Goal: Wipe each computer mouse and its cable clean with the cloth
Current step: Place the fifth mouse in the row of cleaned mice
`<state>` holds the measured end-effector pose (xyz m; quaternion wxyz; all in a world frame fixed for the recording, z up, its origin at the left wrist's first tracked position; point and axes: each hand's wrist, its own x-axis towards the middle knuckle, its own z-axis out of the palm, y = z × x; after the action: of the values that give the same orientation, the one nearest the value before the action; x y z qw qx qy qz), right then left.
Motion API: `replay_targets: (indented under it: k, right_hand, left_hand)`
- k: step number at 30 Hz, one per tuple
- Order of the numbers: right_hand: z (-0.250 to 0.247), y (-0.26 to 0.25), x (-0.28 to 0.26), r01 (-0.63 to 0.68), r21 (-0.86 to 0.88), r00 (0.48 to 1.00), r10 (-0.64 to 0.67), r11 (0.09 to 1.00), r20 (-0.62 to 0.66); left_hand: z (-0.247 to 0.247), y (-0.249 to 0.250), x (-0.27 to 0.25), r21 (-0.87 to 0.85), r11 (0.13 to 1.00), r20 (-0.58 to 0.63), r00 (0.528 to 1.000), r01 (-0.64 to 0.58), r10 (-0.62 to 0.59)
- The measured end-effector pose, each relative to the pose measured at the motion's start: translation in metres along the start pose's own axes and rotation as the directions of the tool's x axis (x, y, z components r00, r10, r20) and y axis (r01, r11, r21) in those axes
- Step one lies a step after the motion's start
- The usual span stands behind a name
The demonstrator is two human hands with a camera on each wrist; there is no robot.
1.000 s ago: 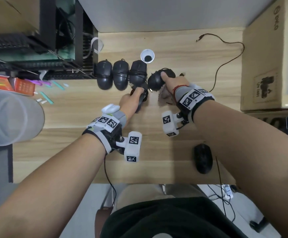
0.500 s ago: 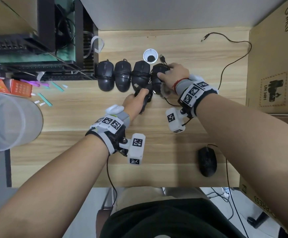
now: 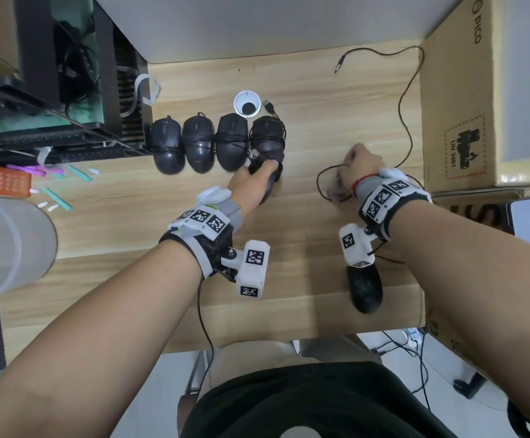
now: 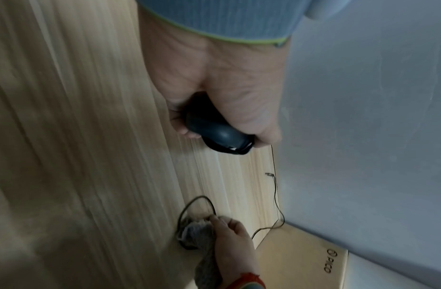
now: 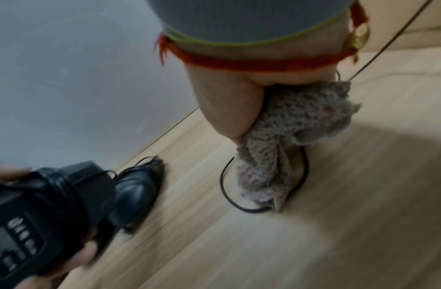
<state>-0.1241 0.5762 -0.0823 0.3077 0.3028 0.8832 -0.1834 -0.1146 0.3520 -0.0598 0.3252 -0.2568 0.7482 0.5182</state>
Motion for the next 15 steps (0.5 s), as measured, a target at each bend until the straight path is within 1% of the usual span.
replay_targets:
  k: [2,3,4,5,6,7,8,10,12,15]
  right_hand:
    - [-0.012,0.018,0.003,-0.123,-0.057,0.992,0.121,0.991,-0.025]
    - [-0.017,0.026,0.006,-0.163,-0.079,0.986,0.161,0.983,-0.037]
    - [-0.025,0.033,0.005,-0.174,-0.062,0.984,0.171,0.983,-0.051]
    - [-0.028,0.030,0.004,-0.137,-0.003,0.989,0.136,0.991,-0.059]
    - [-0.032,0.027,0.004,-0.072,0.110,0.995,0.080,0.991,-0.066]
    - [-0.036,0.025,0.003,0.014,0.241,0.998,0.002,0.970,-0.066]
    - [-0.037,0.016,-0.001,0.104,0.336,0.995,-0.095,0.936,-0.042]
    - [-0.042,0.003,-0.012,0.230,0.432,0.957,-0.283,0.872,0.063]
    - [-0.042,-0.001,-0.016,0.268,0.462,0.923,-0.362,0.845,0.127]
    - [-0.042,0.006,-0.012,0.272,0.524,0.912,-0.391,0.807,0.127]
  left_hand:
    - [0.010,-0.001,0.002,0.055,0.997,0.015,0.999,-0.049,0.048]
    - [0.015,-0.001,0.003,0.085,0.993,0.032,0.997,-0.076,0.074]
    - [0.024,0.000,0.003,0.120,0.987,0.051,0.994,-0.105,0.100]
    - [0.027,0.002,0.004,0.162,0.979,0.051,0.992,-0.121,0.114]
    - [0.034,0.006,0.005,0.203,0.968,0.051,0.989,-0.145,0.138]
    - [0.044,0.011,0.004,0.238,0.958,0.041,0.987,-0.163,0.158]
    - [0.048,0.015,0.003,0.256,0.950,0.018,0.983,-0.179,0.181]
    - [0.061,0.024,0.003,0.266,0.940,-0.027,0.973,-0.215,0.230]
    - [0.069,0.033,0.004,0.270,0.936,-0.079,0.963,-0.227,0.257]
    - [0.074,0.046,0.008,0.260,0.937,-0.133,0.952,-0.234,0.275]
